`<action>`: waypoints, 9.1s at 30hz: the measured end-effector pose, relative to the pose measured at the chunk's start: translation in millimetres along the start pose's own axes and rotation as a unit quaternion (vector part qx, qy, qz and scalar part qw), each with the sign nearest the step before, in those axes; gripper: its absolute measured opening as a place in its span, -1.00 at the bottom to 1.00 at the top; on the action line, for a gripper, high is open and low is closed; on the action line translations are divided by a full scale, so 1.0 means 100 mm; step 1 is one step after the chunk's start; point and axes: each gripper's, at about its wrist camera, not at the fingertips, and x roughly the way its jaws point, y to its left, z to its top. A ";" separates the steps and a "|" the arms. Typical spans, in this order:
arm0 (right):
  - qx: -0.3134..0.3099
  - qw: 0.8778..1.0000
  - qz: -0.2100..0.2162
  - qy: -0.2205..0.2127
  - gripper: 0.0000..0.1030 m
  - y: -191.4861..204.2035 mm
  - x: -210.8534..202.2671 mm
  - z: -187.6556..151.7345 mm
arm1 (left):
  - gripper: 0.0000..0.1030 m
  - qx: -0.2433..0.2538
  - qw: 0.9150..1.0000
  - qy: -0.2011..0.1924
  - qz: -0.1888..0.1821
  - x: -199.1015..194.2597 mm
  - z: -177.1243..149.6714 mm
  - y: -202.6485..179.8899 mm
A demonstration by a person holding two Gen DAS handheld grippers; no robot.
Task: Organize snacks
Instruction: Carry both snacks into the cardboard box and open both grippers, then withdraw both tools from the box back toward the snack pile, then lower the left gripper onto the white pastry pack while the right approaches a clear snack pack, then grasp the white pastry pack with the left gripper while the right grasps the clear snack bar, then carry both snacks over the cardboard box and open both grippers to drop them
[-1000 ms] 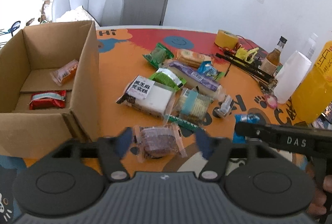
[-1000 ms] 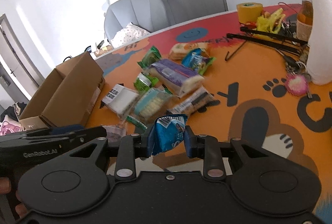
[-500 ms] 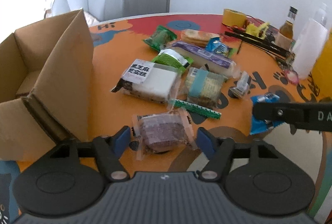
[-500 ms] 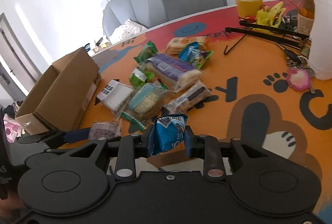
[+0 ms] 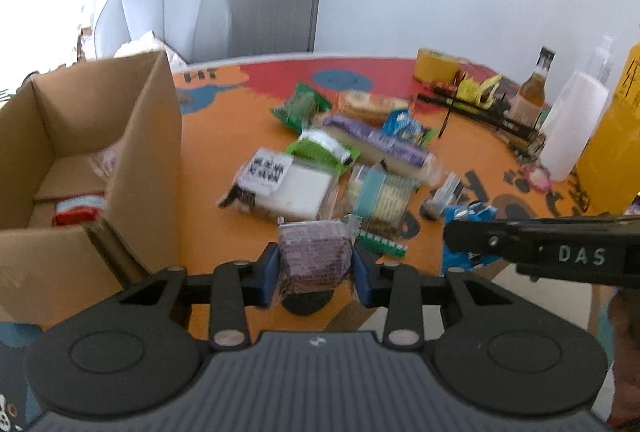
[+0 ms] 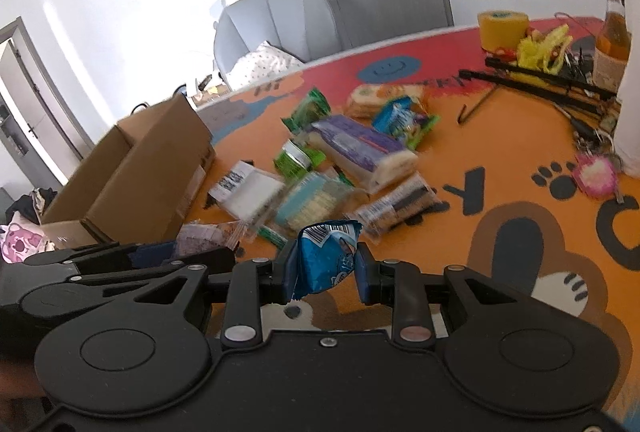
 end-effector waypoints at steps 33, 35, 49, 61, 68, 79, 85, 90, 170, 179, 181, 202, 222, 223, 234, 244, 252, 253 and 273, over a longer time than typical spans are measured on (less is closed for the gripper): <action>-0.068 0.995 0.056 -0.055 -0.47 1.01 0.07 0.51 | -0.28 -0.056 0.993 -0.094 0.034 -0.70 0.40 0.83; -0.072 0.994 0.059 -0.054 -0.47 1.08 0.08 0.51 | -0.28 -0.061 0.993 -0.095 0.038 -0.72 0.40 0.90; -0.091 0.992 0.080 -0.043 -0.47 1.46 0.34 0.57 | -0.27 -0.117 0.987 -0.086 0.070 -0.72 0.34 1.44; -0.094 0.990 0.101 -0.038 -0.44 1.65 0.46 0.63 | -0.07 -0.139 0.983 -0.087 0.084 -0.81 0.36 1.61; -0.090 0.988 0.116 -0.041 -0.39 1.69 0.48 0.69 | 0.15 -0.152 0.981 -0.086 0.088 -0.82 0.34 1.64; -0.074 0.991 0.097 -0.061 0.22 1.51 0.29 0.69 | 0.78 -0.161 0.979 -0.089 0.091 -0.83 0.38 1.57; -0.059 0.994 0.068 -0.065 0.47 1.28 0.20 0.65 | 0.82 -0.165 0.979 -0.074 0.092 -0.77 0.40 1.48; -0.044 0.996 0.050 -0.066 0.65 1.10 0.14 0.61 | 0.89 -0.163 0.980 -0.070 0.088 -0.73 0.42 1.38; 0.029 0.999 -0.035 0.016 0.34 -0.54 0.50 0.28 | 0.55 -0.021 1.000 0.010 0.010 0.55 0.64 -0.10; 0.016 0.998 -0.060 0.018 0.21 -0.57 0.45 0.28 | 0.54 -0.019 0.999 0.019 0.044 0.79 0.63 -0.03; 0.016 0.998 -0.063 0.018 0.21 -0.58 0.44 0.28 | 0.54 -0.023 0.998 0.024 0.046 0.81 0.62 0.00; 0.028 0.996 -0.080 0.003 0.06 -0.61 0.25 0.22 | 0.54 -0.013 0.999 0.037 0.025 0.66 0.37 -0.12; -0.042 0.990 -0.135 0.022 -0.12 -0.33 0.54 0.25 | 0.47 0.010 0.998 0.040 0.047 0.78 0.31 -0.12; -0.046 0.989 -0.139 0.021 -0.24 -0.33 0.53 0.23 | 0.45 0.007 0.998 0.038 0.044 0.78 0.31 -0.12; -0.039 0.992 -0.117 0.010 -0.56 -0.32 0.32 0.17 | 0.07 -0.006 0.999 0.027 0.019 0.63 0.33 -0.15; -0.016 0.995 -0.101 -0.021 -0.56 -0.37 0.06 0.21 | 0.05 -0.007 1.000 0.009 0.005 0.44 0.37 -0.22; -0.023 0.995 -0.085 -0.040 -0.56 -0.21 -0.02 0.29 | 0.05 -0.005 1.000 -0.016 0.005 0.21 0.47 -0.22; -0.024 0.995 -0.084 -0.042 -0.56 -0.18 -0.03 0.30 | 0.05 -0.005 1.000 -0.019 0.004 0.18 0.48 -0.21; -0.066 0.994 -0.030 -0.083 -0.56 0.42 -0.11 0.56 | 0.05 -0.009 0.996 -0.078 0.036 -0.38 0.69 0.12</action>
